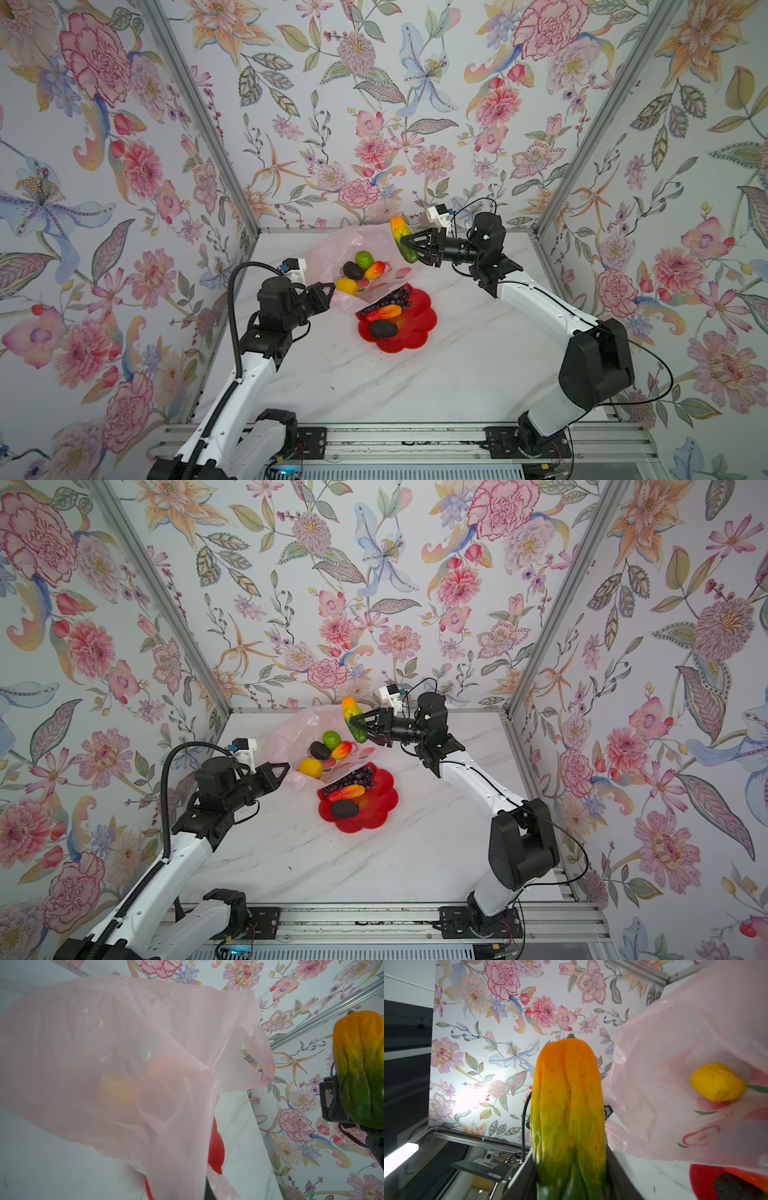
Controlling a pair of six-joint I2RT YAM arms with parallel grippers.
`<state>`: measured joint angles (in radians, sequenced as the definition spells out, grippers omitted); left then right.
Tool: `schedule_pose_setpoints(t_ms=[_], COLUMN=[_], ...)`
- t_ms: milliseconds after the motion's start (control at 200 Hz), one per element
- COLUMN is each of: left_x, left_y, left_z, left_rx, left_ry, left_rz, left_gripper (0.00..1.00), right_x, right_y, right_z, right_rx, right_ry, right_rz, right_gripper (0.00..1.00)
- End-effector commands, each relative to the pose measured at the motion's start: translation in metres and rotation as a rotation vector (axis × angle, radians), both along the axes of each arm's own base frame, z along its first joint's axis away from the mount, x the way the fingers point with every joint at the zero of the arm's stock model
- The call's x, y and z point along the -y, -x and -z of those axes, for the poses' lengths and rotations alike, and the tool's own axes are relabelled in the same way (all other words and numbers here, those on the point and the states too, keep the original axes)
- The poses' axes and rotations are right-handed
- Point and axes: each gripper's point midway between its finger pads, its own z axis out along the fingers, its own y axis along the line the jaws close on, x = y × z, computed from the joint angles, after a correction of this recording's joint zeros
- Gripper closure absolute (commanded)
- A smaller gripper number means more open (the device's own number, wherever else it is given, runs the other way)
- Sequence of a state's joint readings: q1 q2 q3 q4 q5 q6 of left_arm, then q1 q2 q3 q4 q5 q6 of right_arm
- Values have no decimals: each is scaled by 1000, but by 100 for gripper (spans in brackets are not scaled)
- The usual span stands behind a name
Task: Place the fruits into the plastic bag
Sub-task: Place the fruit in the plastic bag.
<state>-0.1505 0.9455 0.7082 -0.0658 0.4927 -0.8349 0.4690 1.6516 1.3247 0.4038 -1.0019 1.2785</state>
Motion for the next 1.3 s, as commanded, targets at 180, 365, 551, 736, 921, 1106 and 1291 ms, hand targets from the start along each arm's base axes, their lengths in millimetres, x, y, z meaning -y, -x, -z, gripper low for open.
schedule_pose_setpoints(t_ms=[180, 365, 551, 736, 921, 1106, 1291], left_x=[-4, -4, -3, -2, 2, 9, 14], left_y=[3, 5, 6, 7, 9, 13, 16], left_z=[-15, -21, -25, -25, -29, -30, -27], left_rx=[44, 53, 60, 61, 71, 76, 74], left_ry=[18, 24, 20, 20, 22, 21, 24], left_rz=[-18, -20, -11, 1, 22, 52, 70], left_gripper=[100, 100, 100, 100, 100, 100, 100], right_x=[-45, -62, -83, -93, -103, -118, -135], right_y=[26, 29, 28, 8, -17, -49, -76], right_z=[13, 45, 62, 85, 100, 117, 146], right_rx=[-401, -600, -683, -747, -751, -741, -759], right_ry=[-118, -158, -139, -113, -53, -5, 34], right_rz=[-84, 41, 123, 187, 205, 212, 237], right_gripper=[61, 62, 61, 62, 62, 62, 61])
